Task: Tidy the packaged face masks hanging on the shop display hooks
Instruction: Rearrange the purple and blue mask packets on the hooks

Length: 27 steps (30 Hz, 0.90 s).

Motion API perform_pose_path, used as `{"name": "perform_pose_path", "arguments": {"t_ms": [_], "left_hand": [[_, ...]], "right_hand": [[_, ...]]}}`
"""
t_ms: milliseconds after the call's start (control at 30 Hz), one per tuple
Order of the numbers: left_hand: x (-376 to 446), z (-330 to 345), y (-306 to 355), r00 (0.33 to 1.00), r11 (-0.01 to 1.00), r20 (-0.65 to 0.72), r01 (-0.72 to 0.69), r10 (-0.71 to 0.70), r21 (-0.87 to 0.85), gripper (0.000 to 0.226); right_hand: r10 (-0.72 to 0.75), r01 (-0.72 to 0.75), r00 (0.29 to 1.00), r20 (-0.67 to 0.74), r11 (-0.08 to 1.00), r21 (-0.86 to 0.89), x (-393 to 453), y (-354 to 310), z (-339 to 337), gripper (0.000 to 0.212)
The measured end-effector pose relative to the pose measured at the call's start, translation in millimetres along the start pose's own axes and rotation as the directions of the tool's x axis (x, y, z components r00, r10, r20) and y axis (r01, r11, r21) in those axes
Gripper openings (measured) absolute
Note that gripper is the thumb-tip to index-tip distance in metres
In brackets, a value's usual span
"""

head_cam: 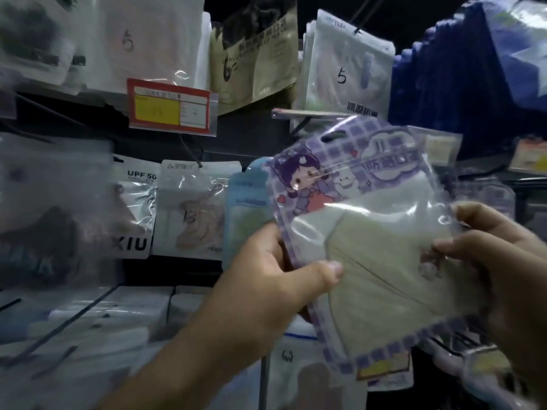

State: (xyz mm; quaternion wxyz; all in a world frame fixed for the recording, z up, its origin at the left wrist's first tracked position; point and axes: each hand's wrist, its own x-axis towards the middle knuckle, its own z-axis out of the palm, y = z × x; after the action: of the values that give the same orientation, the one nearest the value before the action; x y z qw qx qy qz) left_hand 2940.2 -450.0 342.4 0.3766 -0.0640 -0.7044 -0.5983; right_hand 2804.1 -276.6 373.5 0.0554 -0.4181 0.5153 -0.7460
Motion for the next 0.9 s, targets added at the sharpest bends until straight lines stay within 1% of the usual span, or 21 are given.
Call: {"name": "perform_pose_path", "arguments": {"t_ms": [100, 167, 233, 300, 367, 467, 500, 567, 633, 667, 700, 733, 800, 833, 867, 900], "left_hand": [[5.6, 21.3, -4.1, 0.998, 0.999, 0.051, 0.029, -0.031, 0.041, 0.029], [15.1, 33.7, -6.1, 1.0, 0.998, 0.021, 0.0, -0.001, 0.065, 0.028], [26.5, 47.8, -9.8, 0.999, 0.994, -0.027, -0.031, 0.034, 0.107, 0.021], [36.9, 61.4, -15.0, 0.999, 0.991, -0.023, -0.029, 0.032, 0.128, 0.01], [46.3, 77.3, -21.4, 0.999, 0.982, 0.036, -0.026, 0.02, 0.187, 0.006], [55.0, 102.4, -24.8, 0.993, 0.973, 0.115, -0.039, 0.013, 0.228, 0.011], [58.1, 111.1, -24.4, 0.994, 0.97, 0.111, -0.046, 0.02, 0.237, 0.013], [68.3, 124.4, -24.7, 0.997, 0.963, 0.054, -0.071, 0.059, 0.26, 0.021], [80.6, 133.3, -24.0, 0.993, 0.952, -0.006, -0.108, 0.114, 0.287, 0.038], [86.4, 137.6, -23.3, 0.989, 0.935, -0.017, -0.134, 0.148, 0.329, 0.045], [91.5, 142.1, -22.2, 0.982, 0.901, -0.01, -0.17, 0.189, 0.399, 0.05], [95.7, 147.4, -21.3, 0.97, 0.843, 0.015, -0.217, 0.241, 0.492, 0.051], [103.4, 158.7, -19.9, 0.936, 0.685, 0.104, -0.318, 0.336, 0.655, 0.043], [106.9, 163.8, -19.3, 0.916, 0.611, 0.148, -0.362, 0.372, 0.704, 0.037], [110.4, 168.1, -19.4, 0.9, 0.559, 0.18, -0.393, 0.397, 0.73, 0.032], [114.0, 171.2, -19.9, 0.888, 0.532, 0.198, -0.413, 0.415, 0.74, 0.031]], "right_hand": [[0.049, -0.049, 0.998, 0.025, 0.999, 0.005, -6.8, 13.4, -23.5, 0.027], [0.099, -0.099, 0.994, 0.05, 0.995, -0.004, -9.0, 19.9, -37.9, 0.029], [0.136, -0.133, 0.988, 0.071, 0.99, -0.046, -9.2, 22.5, -52.2, 0.029], [0.126, -0.12, 0.99, 0.06, 0.988, -0.094, -5.7, 20.6, -65.8, 0.027], [0.056, -0.054, 0.998, 0.024, 0.995, -0.08, 3.3, 15.9, -81.0, 0.026], [-0.054, 0.056, 0.998, 0.02, 0.993, -0.104, 22.6, 8.1, -103.7, 0.034], [-0.087, 0.089, 0.996, 0.028, 0.991, -0.104, 27.7, 4.7, -111.0, 0.032], [-0.16, 0.171, 0.984, 0.073, 0.971, -0.169, 37.7, -0.1, -124.0, 0.019], [-0.226, 0.255, 0.964, 0.138, 0.933, -0.254, 43.7, -1.2, -135.3, 0.009], [-0.258, 0.296, 0.952, 0.164, 0.912, -0.284, 46.1, -1.1, -141.1, 0.01], [-0.282, 0.326, 0.943, 0.177, 0.892, -0.313, 48.7, -0.5, -146.4, 0.014], [-0.31, 0.357, 0.933, 0.181, 0.862, -0.36, 53.1, 1.4, -153.1, 0.016], [-0.342, 0.39, 0.921, 0.188, 0.805, -0.448, 60.7, 2.6, -164.9, 0.01], [-0.34, 0.39, 0.921, 0.192, 0.781, -0.488, 64.4, 2.5, -170.8, 0.004], [-0.346, 0.397, 0.917, 0.199, 0.75, -0.528, 69.3, 2.8, -177.2, 0.005], [-0.346, 0.4, 0.915, 0.205, 0.722, -0.565, 73.8, 2.4, -182.4, 0.013]]}}
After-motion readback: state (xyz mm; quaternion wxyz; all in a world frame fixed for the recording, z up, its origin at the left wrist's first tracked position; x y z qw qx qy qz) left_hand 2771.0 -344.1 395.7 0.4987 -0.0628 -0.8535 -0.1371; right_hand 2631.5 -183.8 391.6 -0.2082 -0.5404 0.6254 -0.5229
